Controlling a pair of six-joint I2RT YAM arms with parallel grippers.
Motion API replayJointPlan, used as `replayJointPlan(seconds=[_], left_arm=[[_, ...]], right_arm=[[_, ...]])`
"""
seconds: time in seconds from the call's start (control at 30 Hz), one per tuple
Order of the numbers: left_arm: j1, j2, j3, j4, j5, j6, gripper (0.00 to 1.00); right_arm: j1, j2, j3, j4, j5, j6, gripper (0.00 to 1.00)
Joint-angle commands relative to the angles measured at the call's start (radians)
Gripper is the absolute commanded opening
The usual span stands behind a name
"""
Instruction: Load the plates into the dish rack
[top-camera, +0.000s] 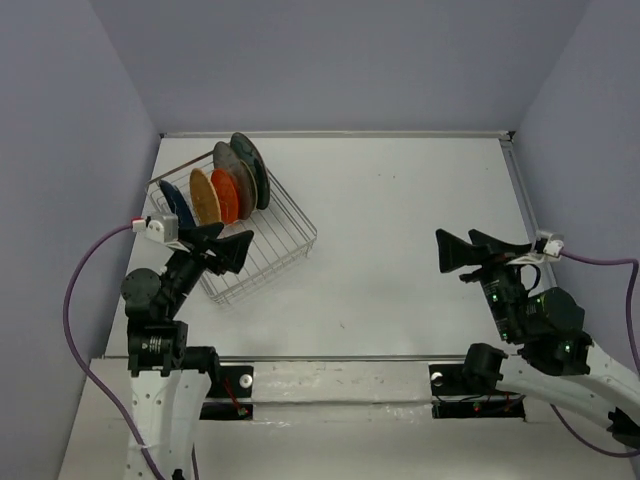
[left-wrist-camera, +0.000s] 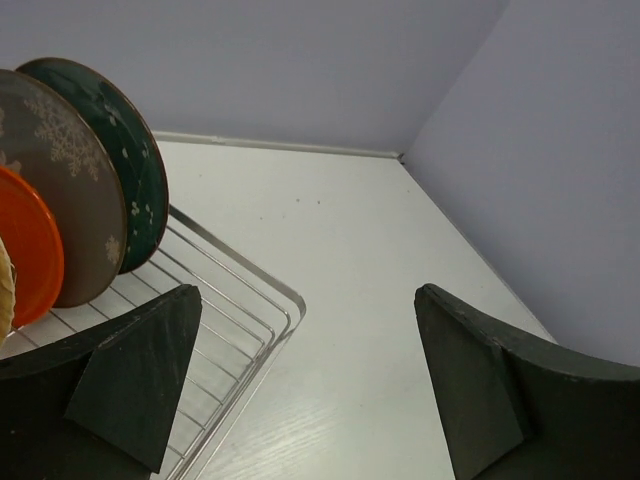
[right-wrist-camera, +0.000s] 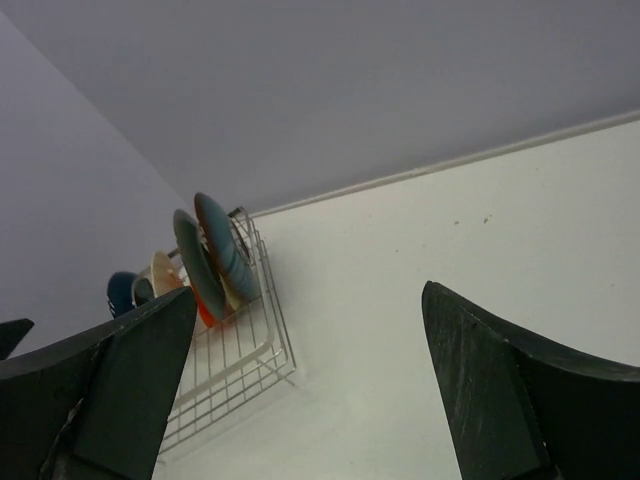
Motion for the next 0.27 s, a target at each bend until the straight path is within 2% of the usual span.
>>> replayJointPlan(seconds=[0.0, 0.23], left_arm=[[-0.063, -0.007, -0.042, 0.013, -0.007, 0.077, 0.99], [-0.089, 0.042, -0.014, -0.008, 0.023, 0.114, 0.99]], right_arm=[[-0.003, 0.062, -0.006, -0.037, 0.042, 0.032, 1.00], [-0.003, 0.183, 0.000, 0.012, 0.051, -0.016, 1.00]])
